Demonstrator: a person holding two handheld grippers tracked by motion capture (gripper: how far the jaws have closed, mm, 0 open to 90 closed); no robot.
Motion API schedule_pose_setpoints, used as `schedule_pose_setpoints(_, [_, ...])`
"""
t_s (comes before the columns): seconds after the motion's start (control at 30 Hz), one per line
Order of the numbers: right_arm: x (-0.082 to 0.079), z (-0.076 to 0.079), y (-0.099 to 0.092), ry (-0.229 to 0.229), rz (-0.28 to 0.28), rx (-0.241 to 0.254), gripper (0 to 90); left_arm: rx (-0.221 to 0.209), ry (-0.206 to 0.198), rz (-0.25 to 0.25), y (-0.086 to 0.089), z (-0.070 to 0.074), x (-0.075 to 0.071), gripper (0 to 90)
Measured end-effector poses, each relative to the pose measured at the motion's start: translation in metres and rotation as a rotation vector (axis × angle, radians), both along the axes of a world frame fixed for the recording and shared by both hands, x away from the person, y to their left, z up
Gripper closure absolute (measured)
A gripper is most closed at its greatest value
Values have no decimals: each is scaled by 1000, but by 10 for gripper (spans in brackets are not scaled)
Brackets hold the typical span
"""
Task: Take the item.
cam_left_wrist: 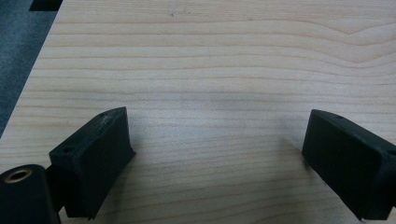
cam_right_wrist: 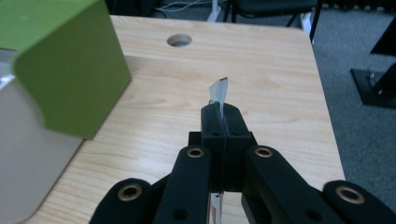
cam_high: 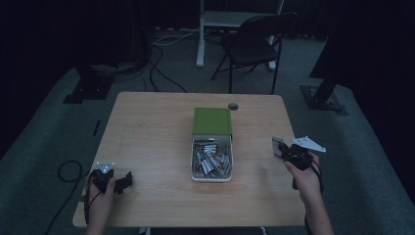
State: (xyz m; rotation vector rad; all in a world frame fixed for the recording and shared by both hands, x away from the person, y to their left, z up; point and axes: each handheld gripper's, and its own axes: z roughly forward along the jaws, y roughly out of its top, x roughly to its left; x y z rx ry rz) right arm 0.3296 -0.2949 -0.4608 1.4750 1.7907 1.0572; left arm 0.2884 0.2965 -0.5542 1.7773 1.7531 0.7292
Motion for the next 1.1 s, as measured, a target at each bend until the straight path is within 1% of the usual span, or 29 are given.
schedule_pose_setpoints(0.1, [2,-6,-5,3,-16,-13,900,0,0,0,0,0,0,87])
schedule_pose_setpoints(0.2, [4,-12,-9,18,-23,-17,900,0,0,0,0,0,0,87])
schedule_pose_setpoints(0.3, [5,-18,-10,27,-26,-33,900,0,0,0,0,0,0,87])
schedule_pose_setpoints(0.37, [5,-20,-10,33,-30,-32,900,0,0,0,0,0,0,87])
schedule_pose_setpoints(0.4, [4,-26,-8,38,-24,-63,900,0,0,0,0,0,0,87])
schedule_pose_setpoints(0.43, [4,-26,-8,38,-24,-63,900,0,0,0,0,0,0,87])
schedule_pose_setpoints(0.5, [3,-32,-2,47,-5,-99,900,0,0,0,0,0,0,87])
schedule_pose_setpoints(0.57, [2,-37,2,57,9,-108,900,0,-1,0,0,0,0,87])
schedule_pose_setpoints(0.63, [1,-41,6,57,18,-105,900,0,0,0,0,0,0,87])
schedule_pose_setpoints(0.7, [0,-42,12,62,39,-101,900,0,0,0,0,0,0,87])
schedule_pose_setpoints(0.73, [-1,-43,14,59,43,-108,900,0,0,0,0,0,0,87])
schedule_pose_setpoints(0.77, [-2,-44,18,63,54,-109,900,0,0,0,0,0,0,87])
schedule_pose_setpoints(0.8, [-3,-46,21,73,70,-97,900,0,0,0,0,0,0,87])
schedule_pose_setpoints(0.87, [-4,-50,26,82,80,-97,900,0,0,0,0,0,0,87])
schedule_pose_setpoints(0.93, [-4,-56,30,95,89,-85,900,1,1,0,0,0,0,87])
schedule_pose_setpoints(0.97, [-4,-56,30,95,89,-85,900,1,1,0,0,0,0,87])
schedule_pose_setpoints(1.0, [-3,-64,33,119,107,-68,900,0,1,0,0,0,0,87])
schedule_pose_setpoints(1.07, [-1,-70,35,139,121,-45,900,1,1,0,0,0,0,87])
schedule_pose_setpoints(1.1, [-1,-73,36,150,131,-42,900,1,1,0,0,0,0,87])
